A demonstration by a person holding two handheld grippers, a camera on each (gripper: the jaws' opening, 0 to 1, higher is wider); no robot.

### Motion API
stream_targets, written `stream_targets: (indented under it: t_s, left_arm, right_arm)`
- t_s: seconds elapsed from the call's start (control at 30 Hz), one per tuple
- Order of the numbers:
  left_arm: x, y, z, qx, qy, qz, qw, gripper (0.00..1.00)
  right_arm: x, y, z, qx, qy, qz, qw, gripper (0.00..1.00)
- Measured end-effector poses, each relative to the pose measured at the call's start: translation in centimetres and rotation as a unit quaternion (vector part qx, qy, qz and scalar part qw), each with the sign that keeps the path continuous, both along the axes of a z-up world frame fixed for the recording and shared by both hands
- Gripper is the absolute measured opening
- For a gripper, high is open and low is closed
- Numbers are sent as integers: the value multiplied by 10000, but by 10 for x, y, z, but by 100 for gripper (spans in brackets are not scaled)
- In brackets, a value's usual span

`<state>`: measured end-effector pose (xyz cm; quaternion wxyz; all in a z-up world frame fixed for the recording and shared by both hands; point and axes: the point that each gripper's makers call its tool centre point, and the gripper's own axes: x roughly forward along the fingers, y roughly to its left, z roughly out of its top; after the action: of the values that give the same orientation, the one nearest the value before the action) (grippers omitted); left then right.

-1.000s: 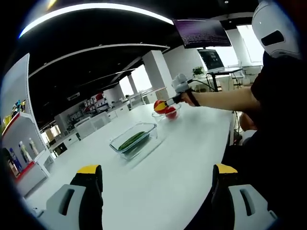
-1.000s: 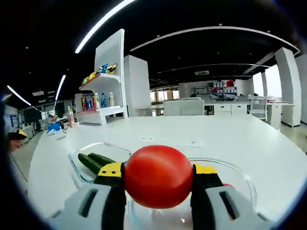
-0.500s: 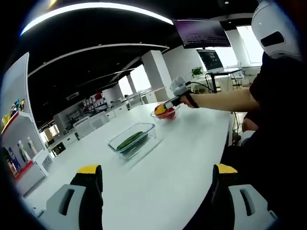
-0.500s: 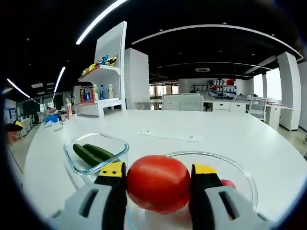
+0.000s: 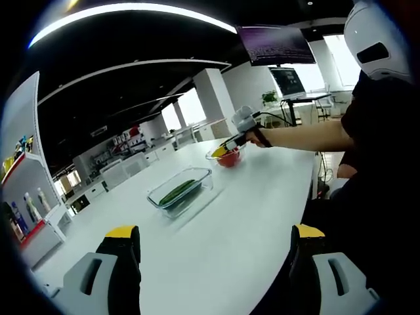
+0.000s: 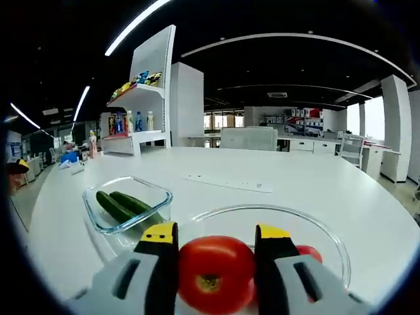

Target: Sort the scattered tomatoes and cucumbers on the table and place them into their respective storage containers

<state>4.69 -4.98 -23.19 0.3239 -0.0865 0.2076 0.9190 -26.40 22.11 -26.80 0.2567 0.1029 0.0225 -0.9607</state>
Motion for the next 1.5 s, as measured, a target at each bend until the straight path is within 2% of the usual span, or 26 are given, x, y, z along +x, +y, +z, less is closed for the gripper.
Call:
stream_targets:
  t_s: [0.1, 0.13, 0.17, 0.2, 0.23, 0.33, 0.4, 0.67, 0.87, 1.03, 1.13, 1.2, 1.33, 1.43, 1.5]
  left_arm:
    - [0, 0, 0, -4, -1, -1, 10000, 94]
    - [0, 0, 0, 5, -6, -5, 10000, 94]
    - [1, 1, 0, 9, -5, -7, 10000, 94]
    - [1, 1, 0, 9, -1, -8, 10000, 94]
    - [1, 1, 0, 9, 3, -9, 10000, 94]
    - [1, 0, 1, 16, 11, -2, 10000, 94]
    - [1, -1, 1, 19, 18, 4, 10000, 94]
    - [1, -3, 0, 19, 20, 29, 10000, 94]
    - [0, -1, 0, 33, 35, 12, 10000, 94]
    - [0, -3, 1, 29, 46, 33, 10000, 94]
    - [-1, -5, 2, 37, 55, 62, 10000, 94]
    - [-2, -6, 2, 35, 56, 65, 10000, 94]
    - [-2, -5, 2, 35, 63, 46, 10000, 94]
    - [-3, -3, 2, 24, 51, 19, 10000, 94]
    - [-3, -3, 2, 13, 61, 10, 10000, 94]
  right_arm:
    - [0, 0, 6, -74, 67, -2, 10000, 31]
    - [0, 1, 9, -150, 128, -36, 9998, 25]
    - [-2, 4, 14, -278, 160, -114, 9994, 12]
    - [-2, 7, 19, -385, 171, -161, 9990, 3]
    - [-2, 10, 23, -492, 183, -209, 9984, 2]
    - [-1, 17, 31, -646, 187, -242, 9974, 5]
    - [1, 20, 34, -526, 287, -307, 9977, 0]
    - [17, 25, 41, -171, 462, -212, 9986, 0]
    - [20, 30, 39, -33, 483, -238, 9985, 0]
    - [25, 36, 38, -94, 444, -288, 9986, 1]
    - [32, 39, 41, -70, 521, -300, 9982, 7]
    - [37, 43, 47, -28, 698, -315, 9971, 12]
    - [52, 49, 57, 14, 856, -312, 9958, 17]
    - [69, 47, 67, -263, 835, -181, 9960, 22]
    - [77, 49, 73, -389, 911, -189, 9949, 22]
